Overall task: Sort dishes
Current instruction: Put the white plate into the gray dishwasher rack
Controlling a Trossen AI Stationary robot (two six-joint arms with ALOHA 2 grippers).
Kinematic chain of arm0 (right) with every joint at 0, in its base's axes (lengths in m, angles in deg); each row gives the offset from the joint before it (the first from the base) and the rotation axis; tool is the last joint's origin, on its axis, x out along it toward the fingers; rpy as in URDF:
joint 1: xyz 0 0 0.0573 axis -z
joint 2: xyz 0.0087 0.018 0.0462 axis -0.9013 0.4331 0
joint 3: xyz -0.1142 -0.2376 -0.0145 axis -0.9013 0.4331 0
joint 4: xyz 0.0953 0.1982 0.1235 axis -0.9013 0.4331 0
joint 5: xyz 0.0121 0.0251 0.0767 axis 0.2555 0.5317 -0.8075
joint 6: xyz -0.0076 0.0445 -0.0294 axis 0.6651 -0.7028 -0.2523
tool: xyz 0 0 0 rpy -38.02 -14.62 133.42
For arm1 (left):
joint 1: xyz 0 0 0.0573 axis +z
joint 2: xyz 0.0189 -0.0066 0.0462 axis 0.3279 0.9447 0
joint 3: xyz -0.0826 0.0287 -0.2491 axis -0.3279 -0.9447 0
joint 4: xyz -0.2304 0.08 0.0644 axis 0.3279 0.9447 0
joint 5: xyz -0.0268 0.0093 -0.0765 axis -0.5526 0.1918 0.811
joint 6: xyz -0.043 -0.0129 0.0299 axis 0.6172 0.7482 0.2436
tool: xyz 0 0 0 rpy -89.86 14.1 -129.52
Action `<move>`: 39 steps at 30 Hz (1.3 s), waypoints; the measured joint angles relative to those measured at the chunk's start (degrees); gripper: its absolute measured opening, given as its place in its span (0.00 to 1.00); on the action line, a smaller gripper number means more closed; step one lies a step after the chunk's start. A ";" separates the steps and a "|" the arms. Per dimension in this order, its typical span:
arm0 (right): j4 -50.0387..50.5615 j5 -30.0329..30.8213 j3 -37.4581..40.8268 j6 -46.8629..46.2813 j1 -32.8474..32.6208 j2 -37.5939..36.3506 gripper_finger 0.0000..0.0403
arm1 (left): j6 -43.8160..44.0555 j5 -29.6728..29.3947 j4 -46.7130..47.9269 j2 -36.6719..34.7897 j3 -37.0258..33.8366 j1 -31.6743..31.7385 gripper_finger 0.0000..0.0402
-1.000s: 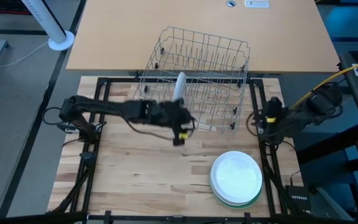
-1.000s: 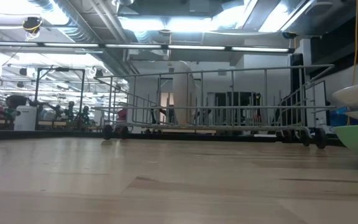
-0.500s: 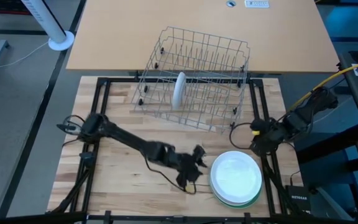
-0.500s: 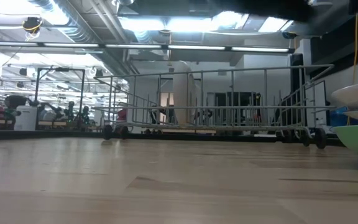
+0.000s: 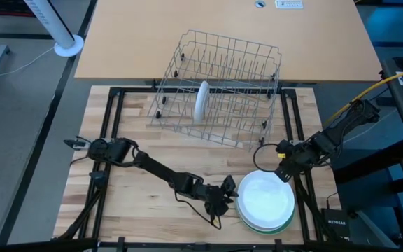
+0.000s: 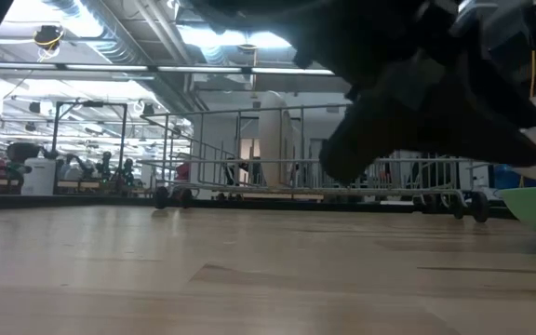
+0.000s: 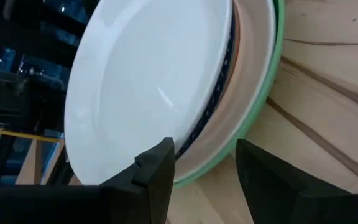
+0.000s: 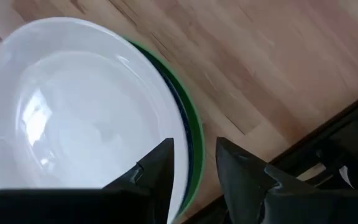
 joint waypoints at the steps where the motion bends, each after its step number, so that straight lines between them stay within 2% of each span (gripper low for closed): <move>1: -0.21 0.00 0.00 0.02 0.02 -0.02 0.31 | 0.06 0.00 -0.02 0.02 0.00 0.02 0.40; 8: -1.33 0.51 0.04 0.02 0.02 0.57 0.31 | -0.04 0.00 -2.49 0.06 0.00 0.04 0.40; 27: -2.43 -1.00 0.09 -2.30 0.02 8.93 0.31 | -1.07 0.00 -2.85 0.06 0.00 0.04 0.40; 39: -4.17 -1.02 0.09 -0.53 0.02 10.08 0.31 | -1.05 0.00 -2.82 0.06 0.00 0.04 0.40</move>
